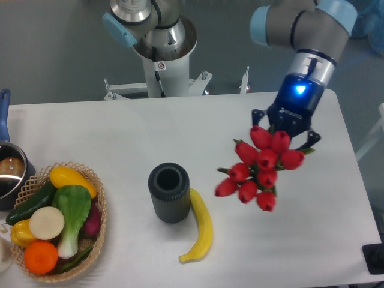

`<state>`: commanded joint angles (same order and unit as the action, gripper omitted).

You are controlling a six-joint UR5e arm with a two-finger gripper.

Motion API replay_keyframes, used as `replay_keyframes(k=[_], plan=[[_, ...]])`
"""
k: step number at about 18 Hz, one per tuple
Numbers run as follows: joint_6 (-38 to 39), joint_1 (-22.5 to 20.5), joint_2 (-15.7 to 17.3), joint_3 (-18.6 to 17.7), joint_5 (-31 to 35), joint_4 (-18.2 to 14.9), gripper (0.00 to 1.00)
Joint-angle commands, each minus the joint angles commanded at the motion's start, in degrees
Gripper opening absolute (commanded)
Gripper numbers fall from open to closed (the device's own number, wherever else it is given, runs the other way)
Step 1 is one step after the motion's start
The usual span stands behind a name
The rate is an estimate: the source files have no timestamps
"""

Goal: Insert the flowers into the vase
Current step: 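Carry the red tulip bunch with the gripper toward the black vase, then lower the tulip stems into the black vase opening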

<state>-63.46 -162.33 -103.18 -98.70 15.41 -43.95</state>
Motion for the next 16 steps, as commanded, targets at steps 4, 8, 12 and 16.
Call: replay_keyframes(k=[4, 8, 12, 16], plan=[[-0.79, 1.49, 1.05, -1.23, -7.57, 0.0, 0.34], [-0.88, 4.04, 1.67, -1.32, -11.89, 0.0, 0.34], [-2.46, 6.68, 2.11, -4.04, -14.52, 0.0, 0.34], [-3.69, 7.91, 3.6, -7.11, -16.38, 0.0, 0.34]])
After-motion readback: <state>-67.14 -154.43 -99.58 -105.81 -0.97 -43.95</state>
